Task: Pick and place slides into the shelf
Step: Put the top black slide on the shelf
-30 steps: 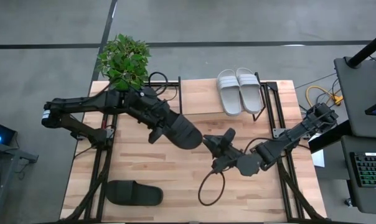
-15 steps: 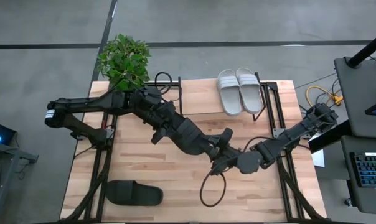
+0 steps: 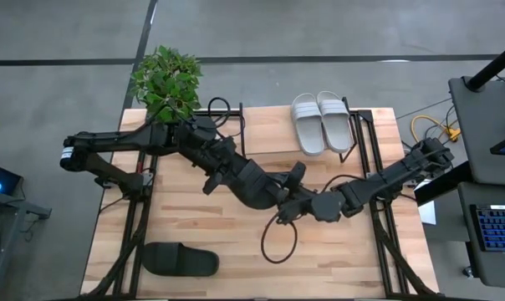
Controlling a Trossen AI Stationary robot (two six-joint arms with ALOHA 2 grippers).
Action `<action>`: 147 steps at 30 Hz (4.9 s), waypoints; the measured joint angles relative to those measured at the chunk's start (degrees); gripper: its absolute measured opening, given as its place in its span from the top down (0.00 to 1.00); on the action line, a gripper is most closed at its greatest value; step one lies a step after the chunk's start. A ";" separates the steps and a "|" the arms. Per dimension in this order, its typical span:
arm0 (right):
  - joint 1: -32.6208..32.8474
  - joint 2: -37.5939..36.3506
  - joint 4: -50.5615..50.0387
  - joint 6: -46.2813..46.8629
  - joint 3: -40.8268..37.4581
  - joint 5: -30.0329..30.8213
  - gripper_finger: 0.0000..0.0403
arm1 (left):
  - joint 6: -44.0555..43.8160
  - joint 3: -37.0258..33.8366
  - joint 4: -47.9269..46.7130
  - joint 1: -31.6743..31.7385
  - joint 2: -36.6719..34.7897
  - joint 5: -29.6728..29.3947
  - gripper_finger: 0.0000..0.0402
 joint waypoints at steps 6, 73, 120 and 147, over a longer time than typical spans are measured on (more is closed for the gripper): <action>-1.24 0.00 2.13 -1.27 0.00 -0.80 0.47 | 0.02 0.00 0.39 -0.03 -0.02 0.23 1.00; -3.18 0.04 -2.60 13.60 -0.44 21.08 0.98 | 35.70 -0.07 -0.49 -9.89 -6.27 -42.68 0.62; -5.68 12.55 -1.01 5.91 13.36 26.60 0.98 | 57.41 1.73 12.43 -21.48 7.87 -80.73 0.62; -5.47 12.41 -0.81 6.19 14.93 26.84 0.98 | 60.03 1.01 9.97 -23.63 10.38 -92.01 0.62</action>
